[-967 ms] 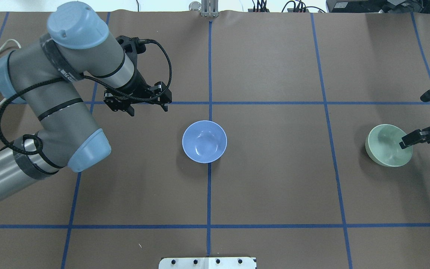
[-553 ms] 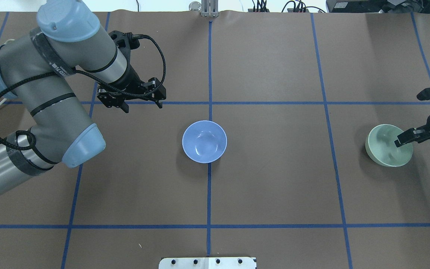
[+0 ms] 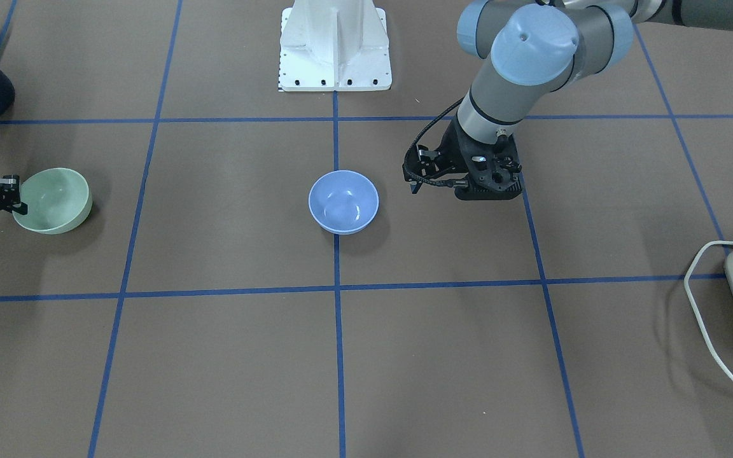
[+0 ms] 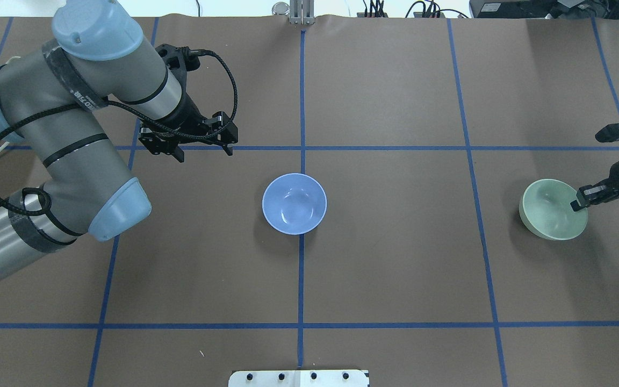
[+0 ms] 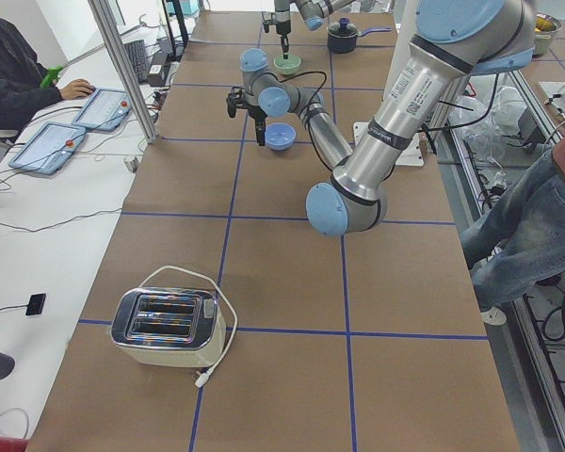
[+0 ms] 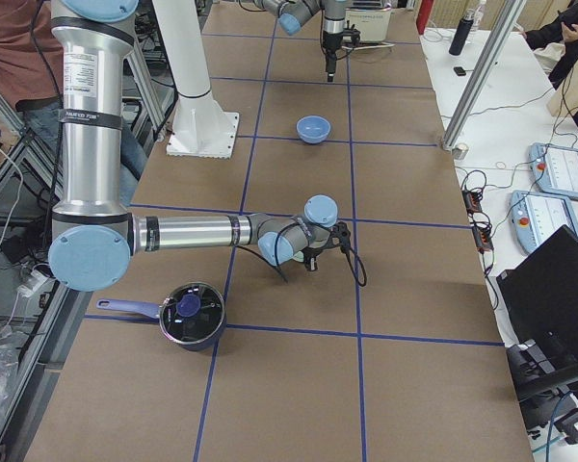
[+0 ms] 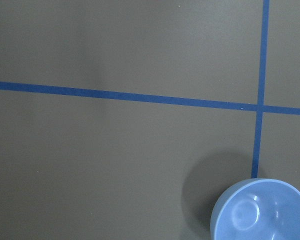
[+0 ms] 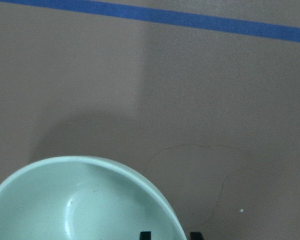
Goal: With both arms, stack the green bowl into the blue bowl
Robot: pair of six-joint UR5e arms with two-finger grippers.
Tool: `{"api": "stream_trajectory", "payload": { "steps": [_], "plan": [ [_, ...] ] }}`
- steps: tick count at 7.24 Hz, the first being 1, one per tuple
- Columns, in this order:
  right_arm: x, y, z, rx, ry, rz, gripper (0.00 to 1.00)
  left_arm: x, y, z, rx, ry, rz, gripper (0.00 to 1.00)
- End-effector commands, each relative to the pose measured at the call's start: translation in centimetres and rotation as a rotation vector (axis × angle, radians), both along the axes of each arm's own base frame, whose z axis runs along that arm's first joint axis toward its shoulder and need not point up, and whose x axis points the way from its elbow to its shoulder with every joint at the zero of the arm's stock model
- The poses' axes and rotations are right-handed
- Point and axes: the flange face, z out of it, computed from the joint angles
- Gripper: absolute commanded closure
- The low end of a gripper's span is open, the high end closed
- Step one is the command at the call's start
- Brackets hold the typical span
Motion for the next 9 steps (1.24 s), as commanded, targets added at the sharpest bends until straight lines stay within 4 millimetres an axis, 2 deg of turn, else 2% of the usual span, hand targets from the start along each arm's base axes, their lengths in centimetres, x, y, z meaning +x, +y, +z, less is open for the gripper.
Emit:
{"api": "stream_trajectory", "payload": {
  "steps": [1, 2, 3, 4, 6, 7, 8, 9],
  "plan": [
    [0.1, 0.2, -0.2, 0.01, -0.011, 0.001, 1.0, 0.0, 0.0, 0.1, -0.001, -0.002, -0.001, 0.03],
    [-0.1, -0.1, -1.3, 0.024, -0.024, 0.0, 1.0, -0.8, 0.5, 1.1, 0.025, -0.005, 0.022, 0.03],
    [-0.2, -0.5, -3.1, 0.001, -0.033, 0.036, 1.0, -3.8, 0.3, 2.7, 0.084, -0.014, 0.034, 0.03],
    [-0.1, -1.3, -5.7, -0.06, -0.055, 0.104, 1.0, -6.6, 0.4, 5.4, 0.111, -0.031, 0.052, 0.03],
    [-0.5, -2.3, -8.6, -0.068, -0.057, 0.138, 1.0, -11.0, -0.3, 9.7, 0.135, -0.045, 0.096, 0.03],
    [-1.8, -4.4, -12.0, -0.086, -0.064, 0.152, 1.0, -13.3, 0.1, 12.0, 0.164, -0.064, 0.114, 0.03],
    [-3.4, -7.0, -17.5, -0.111, -0.062, 0.169, 1.0, -15.2, 1.3, 14.5, 0.188, -0.083, 0.14, 0.03],
    [-6.1, -7.2, -23.7, -0.144, -0.069, 0.169, 1.0, -17.1, 2.4, 16.5, 0.199, -0.095, 0.147, 0.03]
  ]
}}
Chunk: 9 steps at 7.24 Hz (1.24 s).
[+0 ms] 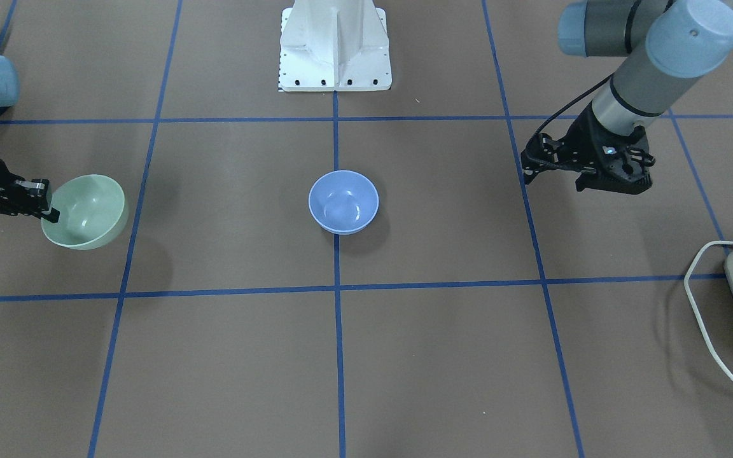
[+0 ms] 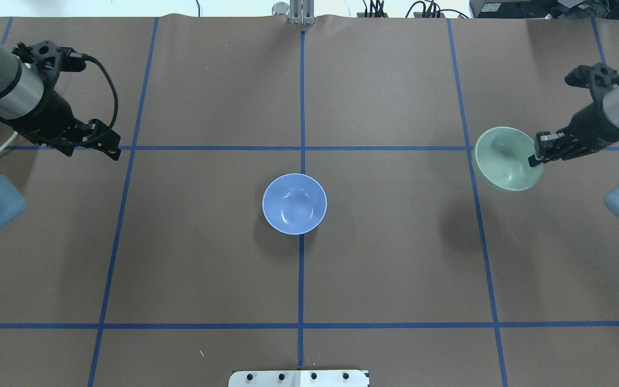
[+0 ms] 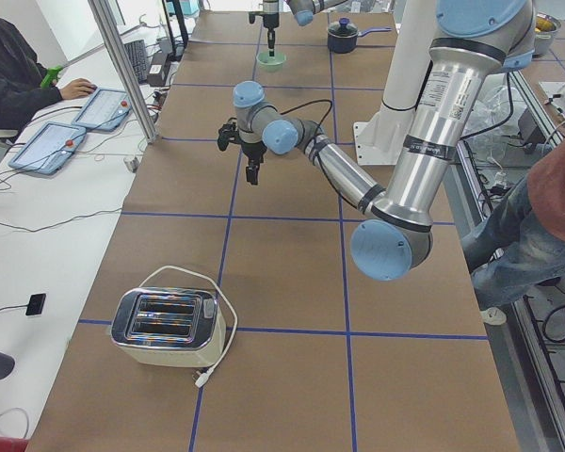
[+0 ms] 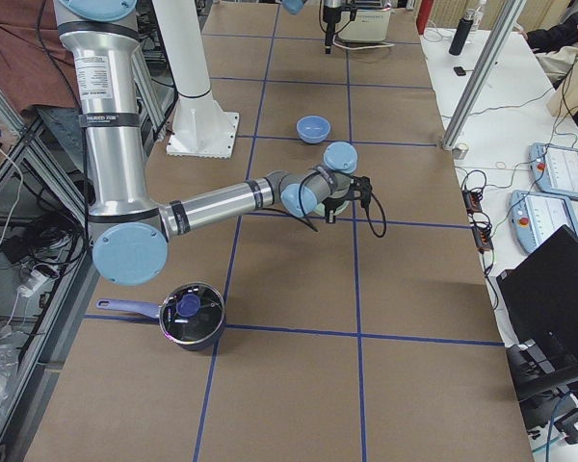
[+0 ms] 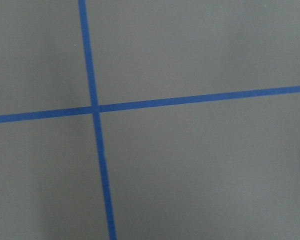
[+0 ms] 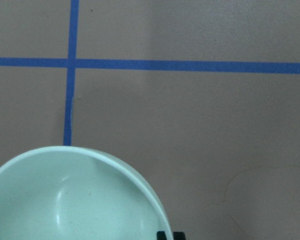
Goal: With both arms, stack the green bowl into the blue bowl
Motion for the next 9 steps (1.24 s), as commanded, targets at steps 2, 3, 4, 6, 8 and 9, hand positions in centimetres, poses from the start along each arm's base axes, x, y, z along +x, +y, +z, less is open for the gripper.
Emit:
{"api": "stream_trajectory", "payload": {
  "steps": [2, 3, 4, 6, 8, 9],
  "plan": [
    [-9.8, -0.3, -16.9, -0.114, -0.049, 0.055, 1.0, -7.0, 4.3, 9.2, 0.085, -0.015, 0.017, 0.03],
    [-13.5, 1.0, -20.1, -0.124, -0.06, 0.06, 1.0, -8.2, 5.6, 11.3, 0.105, -0.007, 0.017, 0.03],
    [-16.9, 2.5, -22.7, -0.126, -0.066, 0.068, 1.0, -9.9, 6.8, 12.5, 0.106, 0.003, 0.004, 0.03],
    [-21.9, 2.7, -26.5, -0.139, -0.063, 0.102, 1.0, -15.4, 5.4, 15.4, 0.112, 0.051, 0.015, 0.03],
    [-24.6, 3.7, -27.1, -0.125, -0.05, 0.102, 1.0, -18.6, 3.9, 19.0, 0.132, 0.027, 0.021, 0.03],
    [-26.4, 3.8, -27.4, -0.132, -0.037, 0.099, 1.0, -20.2, 3.4, 18.8, 0.124, 0.042, 0.032, 0.03]
  ]
}}
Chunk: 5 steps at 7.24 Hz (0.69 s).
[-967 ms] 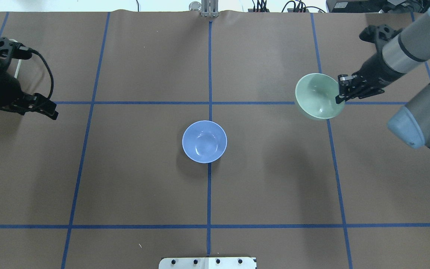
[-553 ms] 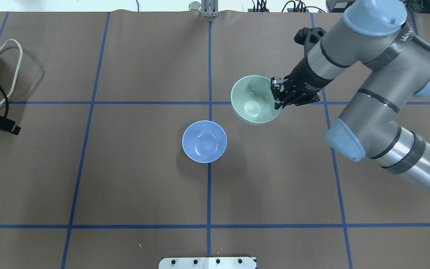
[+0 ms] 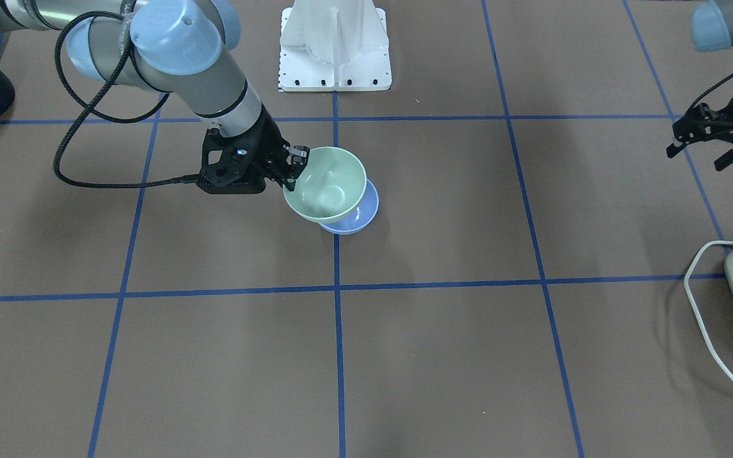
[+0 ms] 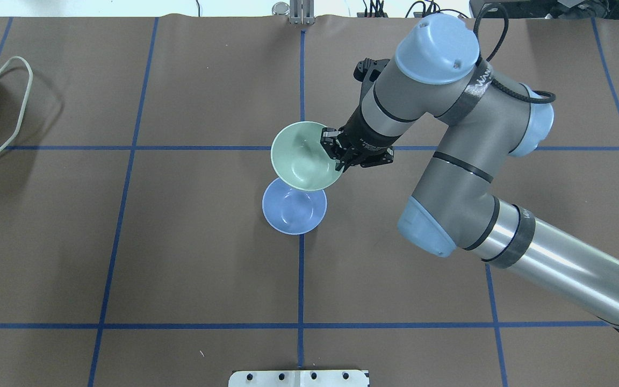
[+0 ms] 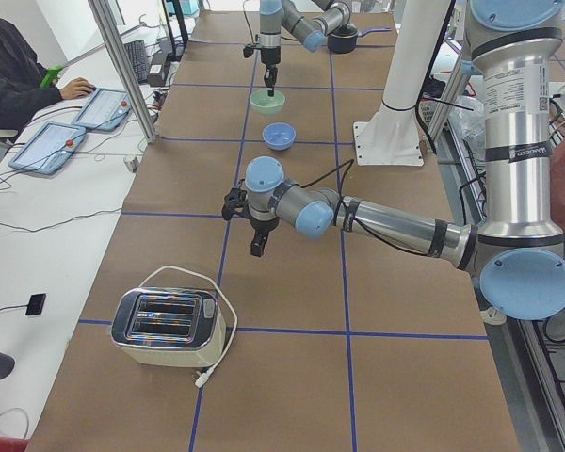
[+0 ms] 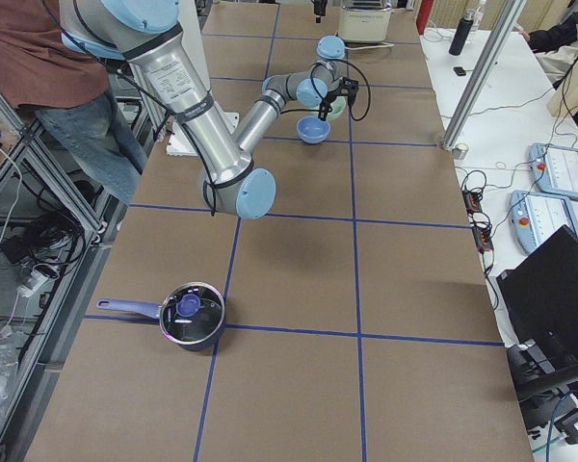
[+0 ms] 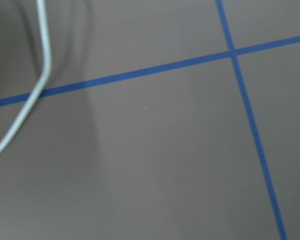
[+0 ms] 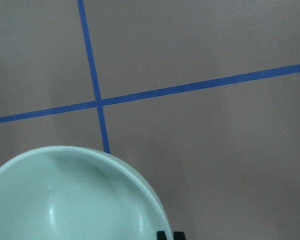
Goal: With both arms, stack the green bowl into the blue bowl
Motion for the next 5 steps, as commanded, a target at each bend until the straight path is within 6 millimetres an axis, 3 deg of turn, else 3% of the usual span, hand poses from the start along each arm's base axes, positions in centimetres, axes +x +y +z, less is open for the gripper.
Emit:
{"api": "stream_trajectory", "payload": {
  "steps": [1, 3, 5],
  "plan": [
    [-3.3, -0.1, 0.0, -0.005, 0.023, -0.007, 1.0, -3.8, -1.8, -0.2, 0.01, 0.002, 0.018, 0.03],
    [-5.0, -1.1, 2.5, 0.023, 0.002, -0.011, 1.0, -4.5, -2.7, -0.8, 0.014, -0.004, 0.017, 0.03],
    [-5.6, -1.2, 3.2, 0.036, -0.009, -0.014, 1.0, -4.5, -2.7, -1.1, 0.016, 0.002, 0.019, 0.03]
  ]
}}
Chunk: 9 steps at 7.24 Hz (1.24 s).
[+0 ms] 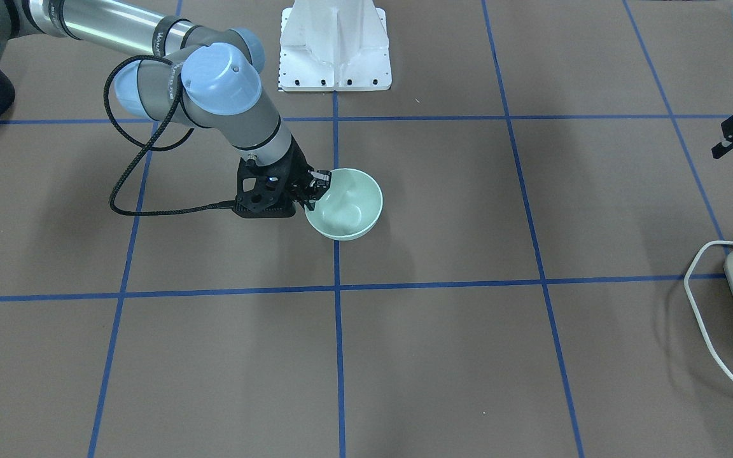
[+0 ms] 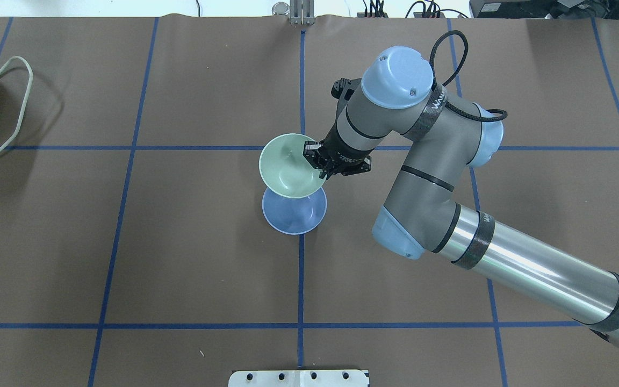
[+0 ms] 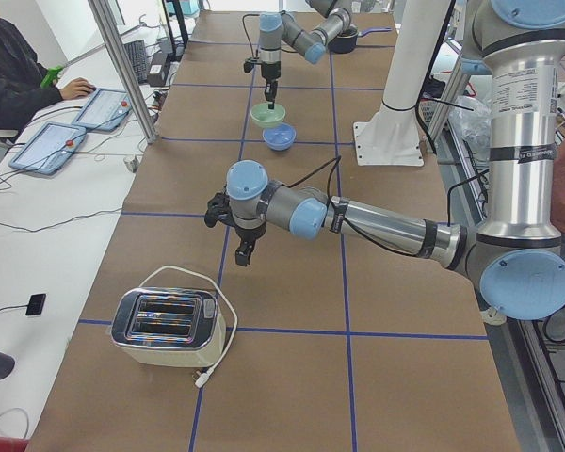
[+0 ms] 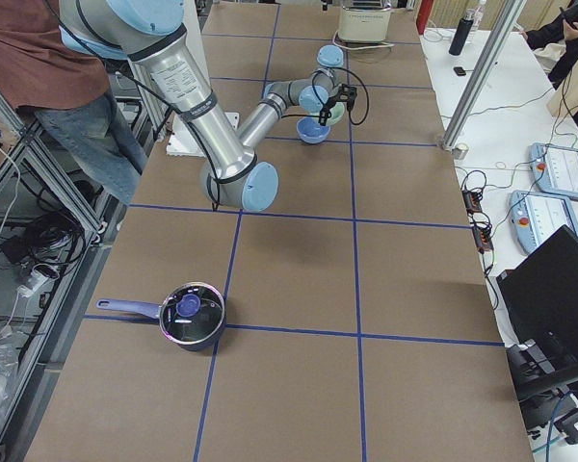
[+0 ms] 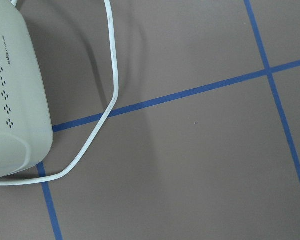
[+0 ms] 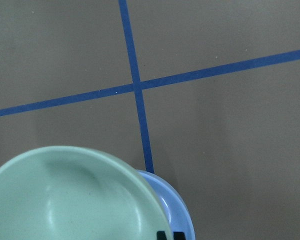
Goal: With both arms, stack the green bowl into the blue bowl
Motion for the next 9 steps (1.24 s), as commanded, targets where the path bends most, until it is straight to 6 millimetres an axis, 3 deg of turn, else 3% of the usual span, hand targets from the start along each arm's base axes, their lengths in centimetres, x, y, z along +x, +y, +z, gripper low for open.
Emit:
{"api": "stream_trajectory", "payload": {
  "steps": [1, 3, 7, 9],
  "plan": [
    [-0.7, 0.2, 0.8, 0.015, -0.015, -0.008, 1.0, -0.1, -0.2, -0.3, 0.001, 0.003, 0.0, 0.03],
    [-1.5, 1.8, 2.9, 0.028, -0.044, -0.03, 1.0, 0.2, -1.3, -1.6, -0.008, 0.001, 0.0, 0.03],
    [-2.1, 2.8, 2.2, 0.03, -0.058, -0.043, 1.0, 0.2, -1.4, -1.6, -0.008, 0.001, 0.0, 0.03],
    [-1.9, 2.9, 3.3, 0.028, -0.047, -0.047, 1.0, 0.2, -1.3, -1.6, -0.01, 0.001, 0.0, 0.03]
  ]
}}
